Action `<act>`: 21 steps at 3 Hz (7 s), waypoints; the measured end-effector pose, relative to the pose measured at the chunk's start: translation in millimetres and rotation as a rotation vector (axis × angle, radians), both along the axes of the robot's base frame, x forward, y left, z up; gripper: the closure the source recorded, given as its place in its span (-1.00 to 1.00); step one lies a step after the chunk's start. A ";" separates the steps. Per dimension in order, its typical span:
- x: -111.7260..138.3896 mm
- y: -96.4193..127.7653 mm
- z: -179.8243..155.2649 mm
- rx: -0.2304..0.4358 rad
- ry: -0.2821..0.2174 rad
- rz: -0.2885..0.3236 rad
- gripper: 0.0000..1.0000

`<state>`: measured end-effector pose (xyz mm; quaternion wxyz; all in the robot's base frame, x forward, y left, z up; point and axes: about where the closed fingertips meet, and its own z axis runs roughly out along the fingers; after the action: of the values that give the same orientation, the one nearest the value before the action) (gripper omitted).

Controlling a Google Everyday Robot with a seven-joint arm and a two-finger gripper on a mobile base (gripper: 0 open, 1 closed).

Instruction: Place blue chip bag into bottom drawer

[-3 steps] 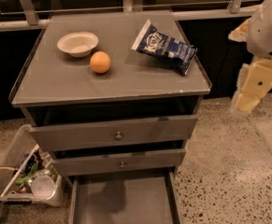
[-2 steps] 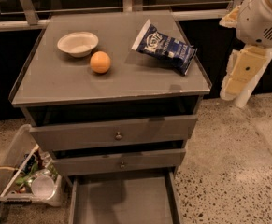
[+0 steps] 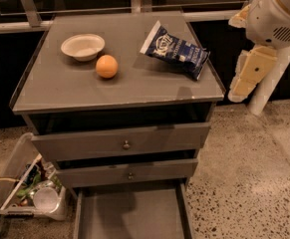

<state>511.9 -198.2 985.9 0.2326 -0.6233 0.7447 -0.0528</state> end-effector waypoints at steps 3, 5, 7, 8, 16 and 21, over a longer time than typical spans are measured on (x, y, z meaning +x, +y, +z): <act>80.4 22.8 -21.0 0.255 -0.170 0.113 -1.00; 135.7 40.7 -32.9 0.394 -0.172 0.178 -1.00; 192.1 56.2 -53.7 0.415 -0.127 0.175 -1.00; 204.7 66.3 -73.8 0.409 -0.082 0.167 -1.00; 214.2 77.7 -137.8 0.321 0.064 0.126 1.00; 91.5 76.1 -63.1 0.324 0.017 0.232 1.00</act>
Offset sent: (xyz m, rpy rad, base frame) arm 0.0920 0.0227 -0.0191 0.2639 -0.2234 0.1313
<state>603.4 -122.1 922.7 0.3281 -0.6599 0.6684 0.0999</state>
